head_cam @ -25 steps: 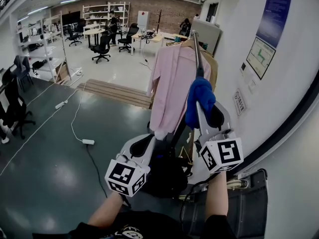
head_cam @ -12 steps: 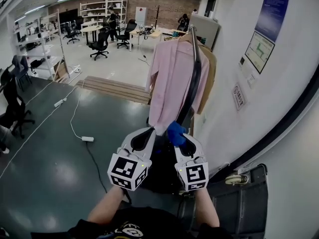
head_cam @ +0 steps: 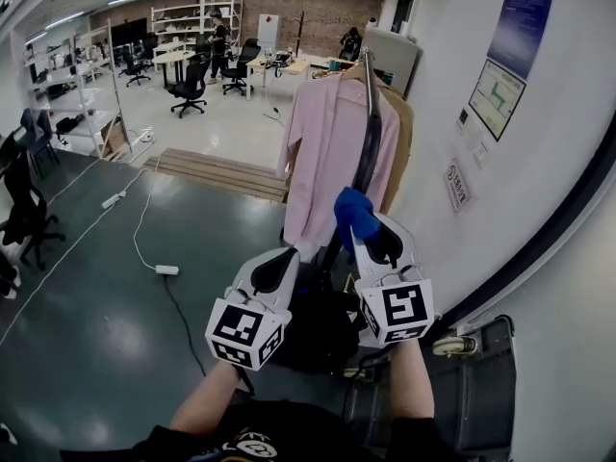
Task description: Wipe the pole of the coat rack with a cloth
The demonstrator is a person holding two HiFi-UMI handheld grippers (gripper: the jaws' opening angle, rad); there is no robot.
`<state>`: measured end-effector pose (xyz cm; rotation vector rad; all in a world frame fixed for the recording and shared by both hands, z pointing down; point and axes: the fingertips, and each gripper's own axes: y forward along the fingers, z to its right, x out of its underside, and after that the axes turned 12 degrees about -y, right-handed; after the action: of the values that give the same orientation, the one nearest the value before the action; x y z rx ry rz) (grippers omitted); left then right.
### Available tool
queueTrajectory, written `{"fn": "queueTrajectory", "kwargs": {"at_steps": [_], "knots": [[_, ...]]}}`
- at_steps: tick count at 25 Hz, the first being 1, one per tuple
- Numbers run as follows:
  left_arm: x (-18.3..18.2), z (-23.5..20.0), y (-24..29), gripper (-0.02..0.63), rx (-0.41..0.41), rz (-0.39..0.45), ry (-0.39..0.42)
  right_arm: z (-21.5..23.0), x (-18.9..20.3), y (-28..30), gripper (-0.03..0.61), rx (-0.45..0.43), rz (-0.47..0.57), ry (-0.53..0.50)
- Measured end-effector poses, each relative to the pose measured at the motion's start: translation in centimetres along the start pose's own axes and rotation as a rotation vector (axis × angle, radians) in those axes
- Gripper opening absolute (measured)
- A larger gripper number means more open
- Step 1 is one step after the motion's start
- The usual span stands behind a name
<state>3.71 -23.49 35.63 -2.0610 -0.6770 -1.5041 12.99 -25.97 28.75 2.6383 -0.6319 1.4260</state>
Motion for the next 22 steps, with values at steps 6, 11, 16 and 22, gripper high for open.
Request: {"fn": "queueTrajectory", "kwargs": {"at_steps": [6, 11, 16, 22], "knots": [[-0.9, 0.5, 0.1, 0.005, 0.009, 0.01, -0.003, 6.7, -6.7, 2.7, 0.074, 0.105, 0.123, -0.037], [-0.1, 0.3, 0.2, 0.005, 0.01, 0.002, -0.005, 10.5, -8.0, 6.8, 0.074, 0.123, 0.098, -0.041], [-0.1, -0.5, -0.2, 0.005, -0.005, -0.002, -0.011, 9.4, -8.4, 5.8, 0.071, 0.142, 0.097, -0.094], [-0.4, -2.0, -0.4, 0.005, -0.028, 0.001, -0.018, 2.7, -7.3, 1.3, 0.07, 0.179, 0.188, -0.266]]}}
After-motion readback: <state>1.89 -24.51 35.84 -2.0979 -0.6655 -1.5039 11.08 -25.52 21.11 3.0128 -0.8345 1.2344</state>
